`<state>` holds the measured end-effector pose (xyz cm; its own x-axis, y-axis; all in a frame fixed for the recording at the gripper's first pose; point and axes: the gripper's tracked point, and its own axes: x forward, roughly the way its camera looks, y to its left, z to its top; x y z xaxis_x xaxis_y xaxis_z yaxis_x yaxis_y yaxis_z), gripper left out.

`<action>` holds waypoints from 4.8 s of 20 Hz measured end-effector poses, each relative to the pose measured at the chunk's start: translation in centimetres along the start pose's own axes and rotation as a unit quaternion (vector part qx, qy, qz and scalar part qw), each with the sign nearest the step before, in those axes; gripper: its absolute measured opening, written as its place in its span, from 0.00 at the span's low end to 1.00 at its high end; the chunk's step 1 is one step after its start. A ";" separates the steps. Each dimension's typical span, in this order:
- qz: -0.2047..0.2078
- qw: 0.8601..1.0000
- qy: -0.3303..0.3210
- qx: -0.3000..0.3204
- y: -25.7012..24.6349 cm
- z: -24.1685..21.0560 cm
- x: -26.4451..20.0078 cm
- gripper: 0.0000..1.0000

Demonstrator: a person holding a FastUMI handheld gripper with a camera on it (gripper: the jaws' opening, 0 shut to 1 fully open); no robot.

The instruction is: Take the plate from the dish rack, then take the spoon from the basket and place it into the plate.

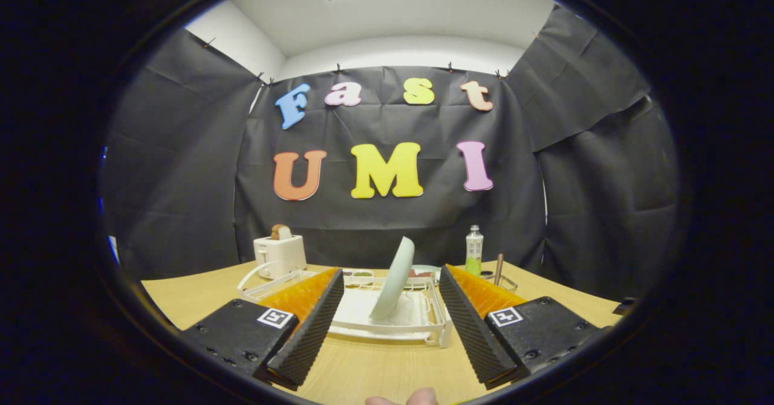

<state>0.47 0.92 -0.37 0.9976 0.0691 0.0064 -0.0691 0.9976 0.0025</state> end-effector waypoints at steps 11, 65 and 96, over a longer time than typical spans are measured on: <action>0.000 1.000 -0.010 -0.007 -2.1 1.7 -0.1 1.00; -0.077 0.834 0.544 0.041 -2.4 -1.4 22.1 0.37; 0.056 0.789 0.550 0.267 0.1 -10.6 -1.6 0.31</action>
<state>-1.10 0.96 -11.00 0.3661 0.4103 -0.8352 0.1442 0.8617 0.4865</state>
